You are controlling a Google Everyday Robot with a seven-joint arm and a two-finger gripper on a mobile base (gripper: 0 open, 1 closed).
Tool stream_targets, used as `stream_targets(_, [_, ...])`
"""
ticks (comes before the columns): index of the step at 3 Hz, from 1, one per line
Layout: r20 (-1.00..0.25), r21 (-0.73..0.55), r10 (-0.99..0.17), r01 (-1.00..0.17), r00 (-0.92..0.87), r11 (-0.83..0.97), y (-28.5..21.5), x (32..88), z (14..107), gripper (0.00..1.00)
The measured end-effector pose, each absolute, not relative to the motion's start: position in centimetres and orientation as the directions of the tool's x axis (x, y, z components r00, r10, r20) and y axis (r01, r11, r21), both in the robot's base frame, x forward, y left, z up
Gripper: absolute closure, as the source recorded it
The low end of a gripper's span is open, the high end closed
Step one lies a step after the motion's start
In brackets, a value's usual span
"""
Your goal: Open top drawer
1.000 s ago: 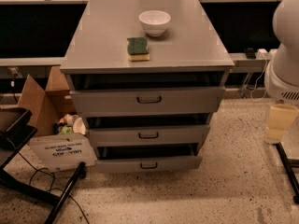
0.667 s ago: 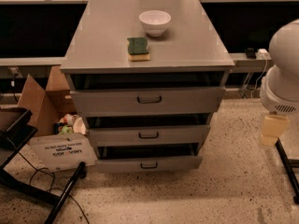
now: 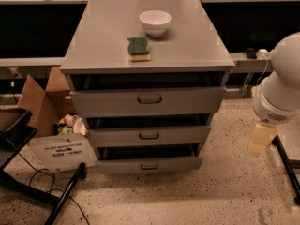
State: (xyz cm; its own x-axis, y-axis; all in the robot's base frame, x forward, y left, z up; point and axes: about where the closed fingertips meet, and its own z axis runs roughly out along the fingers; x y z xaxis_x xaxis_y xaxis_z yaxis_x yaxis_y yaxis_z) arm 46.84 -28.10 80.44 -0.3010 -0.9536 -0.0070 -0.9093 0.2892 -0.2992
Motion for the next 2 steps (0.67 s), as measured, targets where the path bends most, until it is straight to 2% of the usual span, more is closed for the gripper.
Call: stream_targets(2, [-0.01, -0.264, -0.969, -0.934, -0.246, 0.24, -23.3, 47.1, 71.8, 0.0])
